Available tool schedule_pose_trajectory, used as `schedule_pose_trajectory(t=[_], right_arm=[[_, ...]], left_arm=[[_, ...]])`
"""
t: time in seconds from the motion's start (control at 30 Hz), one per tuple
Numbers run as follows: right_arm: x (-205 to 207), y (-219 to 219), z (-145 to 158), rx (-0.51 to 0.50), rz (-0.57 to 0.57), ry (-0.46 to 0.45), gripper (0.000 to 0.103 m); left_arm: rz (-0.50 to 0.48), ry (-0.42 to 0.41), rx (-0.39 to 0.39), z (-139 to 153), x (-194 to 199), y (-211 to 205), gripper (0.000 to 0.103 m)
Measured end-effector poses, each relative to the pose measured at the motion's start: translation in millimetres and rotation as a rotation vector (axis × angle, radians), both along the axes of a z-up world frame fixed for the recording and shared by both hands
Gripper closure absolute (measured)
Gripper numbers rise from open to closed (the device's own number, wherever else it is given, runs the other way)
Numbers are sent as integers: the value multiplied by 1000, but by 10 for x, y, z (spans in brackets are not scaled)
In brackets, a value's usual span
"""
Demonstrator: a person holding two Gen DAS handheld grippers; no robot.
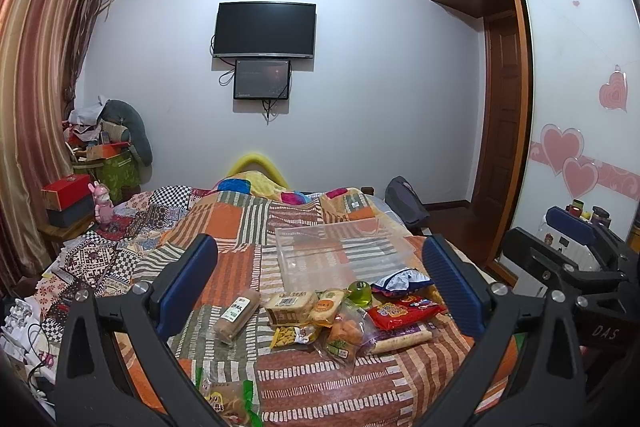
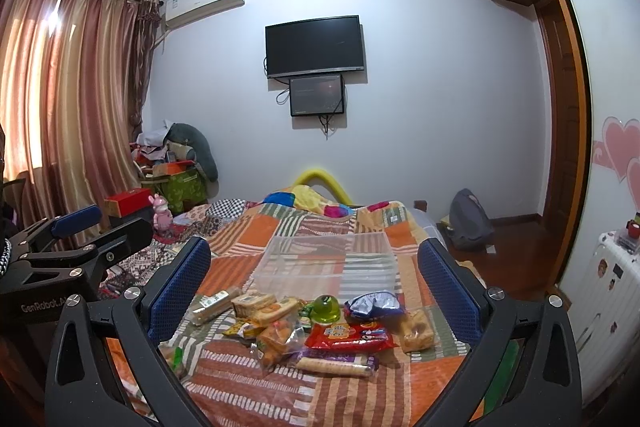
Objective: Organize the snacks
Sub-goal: 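Move both tools toward the snacks piled on the bed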
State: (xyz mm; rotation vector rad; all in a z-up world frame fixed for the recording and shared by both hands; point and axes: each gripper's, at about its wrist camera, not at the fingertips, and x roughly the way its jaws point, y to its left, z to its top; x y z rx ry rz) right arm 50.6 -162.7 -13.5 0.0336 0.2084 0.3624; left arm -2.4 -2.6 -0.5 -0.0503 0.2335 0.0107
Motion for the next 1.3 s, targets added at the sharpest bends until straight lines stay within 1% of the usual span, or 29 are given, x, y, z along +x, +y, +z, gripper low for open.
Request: schedule_pose_trajectory(t=[0.67,0.8,0.87,0.9,0.93,0.97,1.0,1.07,1.13,1.17,1.23,1.27,1.3], right_arm=[[6,2,-13,5,0,2,0],[39,-12,-44,13,6,14,0],[62,-17,-69,16,5,25,2],[80,-21,-85,13,-4,32,6],[106,-30,-95,9,-9,40,10],[126,-33,-117,5,-12,52,12],[157,-33,-146,1,-12,69,15],[205,-45,-206,-2,-14,99,18],[256,-59,-279,-11,-16,132,24],[291,-70,-336,-17,-18,155,25],[338,-102,-405,-23,-22,184,26],[368,-115,-464,-30,-24,205,26],[385,-127,-494,-36,-25,220,26]], left_arm=[[4,4,-4,-10,11,86,0],[-13,32,-1,-33,31,74,0],[-14,30,6,-49,26,81,0],[-14,30,11,-57,27,78,0],[-14,35,16,-62,31,86,2],[-9,38,20,-68,39,101,3],[-5,29,21,-79,48,114,5],[-4,39,20,-112,81,180,12],[7,48,29,-167,138,267,22],[17,62,33,-203,176,331,25],[38,89,41,-298,248,458,33],[45,99,38,-352,281,524,34],[52,130,36,-429,327,626,35]])
